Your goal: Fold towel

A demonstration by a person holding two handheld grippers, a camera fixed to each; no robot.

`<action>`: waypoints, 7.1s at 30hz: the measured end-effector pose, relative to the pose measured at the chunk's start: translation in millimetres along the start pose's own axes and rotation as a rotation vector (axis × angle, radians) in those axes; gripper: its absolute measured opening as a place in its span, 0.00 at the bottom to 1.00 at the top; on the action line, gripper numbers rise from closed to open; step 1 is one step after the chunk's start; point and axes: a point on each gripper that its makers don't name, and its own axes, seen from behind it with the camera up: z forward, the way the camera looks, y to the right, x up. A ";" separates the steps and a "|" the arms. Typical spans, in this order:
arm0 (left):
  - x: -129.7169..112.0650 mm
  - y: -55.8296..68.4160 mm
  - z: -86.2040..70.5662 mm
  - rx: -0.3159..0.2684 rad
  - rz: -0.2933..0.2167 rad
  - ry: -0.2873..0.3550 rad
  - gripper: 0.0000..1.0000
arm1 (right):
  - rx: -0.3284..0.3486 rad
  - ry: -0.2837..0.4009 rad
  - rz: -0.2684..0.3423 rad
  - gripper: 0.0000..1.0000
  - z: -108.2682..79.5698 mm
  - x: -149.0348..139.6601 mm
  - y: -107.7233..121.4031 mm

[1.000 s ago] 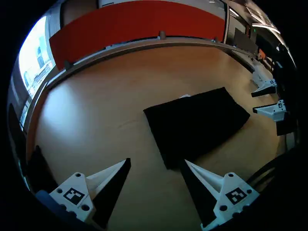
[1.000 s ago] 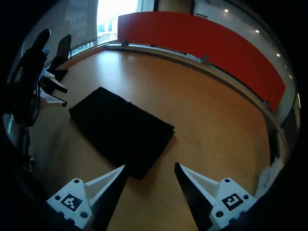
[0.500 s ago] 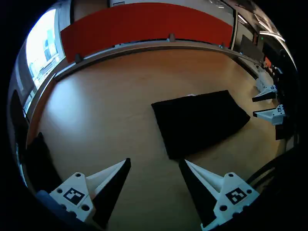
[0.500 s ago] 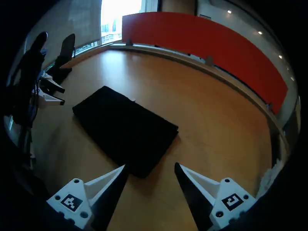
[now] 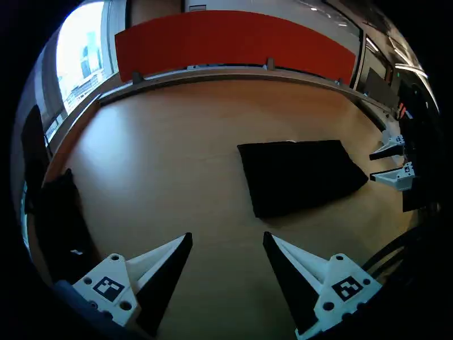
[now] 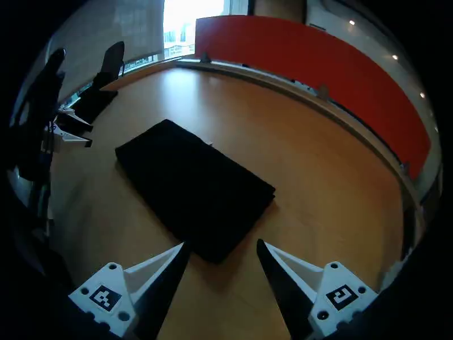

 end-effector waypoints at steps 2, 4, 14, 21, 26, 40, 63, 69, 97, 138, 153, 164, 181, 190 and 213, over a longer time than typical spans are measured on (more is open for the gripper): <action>-2.5 -1.9 -4.0 0.011 -0.010 0.011 0.93 | 0.006 -0.004 -0.008 0.89 0.7 -0.5 -0.4; -3.8 -3.1 -8.2 0.019 -0.019 0.021 0.93 | 0.013 -0.006 -0.015 0.89 1.1 -0.6 -1.1; -12.1 -7.5 -26.6 0.049 -0.055 0.059 0.93 | 0.036 -0.018 -0.045 0.87 3.8 -2.1 -3.2; -21.6 -6.8 -35.7 0.059 -0.072 0.075 0.93 | 0.048 -0.040 -0.067 0.84 6.4 -6.3 -4.5; -25.7 -6.4 -40.7 0.064 -0.077 0.089 0.93 | 0.058 -0.057 -0.086 0.80 7.8 -9.6 -5.1; -36.0 -7.2 -49.9 0.087 -0.086 0.118 0.93 | 0.106 -0.105 -0.123 0.57 11.6 -24.5 -9.0; -39.7 0.7 -60.1 0.087 -0.065 0.162 0.93 | 0.122 -0.123 -0.151 0.20 15.8 -29.9 -5.9; -42.5 1.0 -61.4 0.089 -0.072 0.169 0.93 | 0.111 -0.108 -0.151 0.02 16.2 -25.9 -5.4; -41.7 -3.0 -71.4 0.108 -0.069 0.182 0.93 | 0.030 0.014 -0.161 0.02 -26.3 32.2 16.3; -59.2 0.9 -90.4 0.139 -0.079 0.185 0.93 | 0.188 0.135 -0.371 0.02 1.6 144.7 -64.8; -67.8 -5.3 -96.5 0.165 -0.109 0.181 0.93 | 0.287 0.122 -0.448 0.02 27.9 156.7 -110.3; -75.3 -11.7 -103.0 0.192 -0.132 0.177 0.93 | 0.360 0.067 -0.486 0.02 65.1 141.5 -145.9; -81.0 -12.3 -100.9 0.191 -0.148 0.167 0.93 | 0.369 0.033 -0.482 0.22 82.9 131.8 -152.6; -80.9 -12.2 -100.4 0.188 -0.147 0.166 0.93 | 0.349 0.039 -0.455 0.71 83.6 131.2 -149.6; -76.1 -6.8 -98.8 0.173 -0.126 0.167 0.93 | 0.281 -0.020 -0.365 0.71 61.7 81.8 -115.9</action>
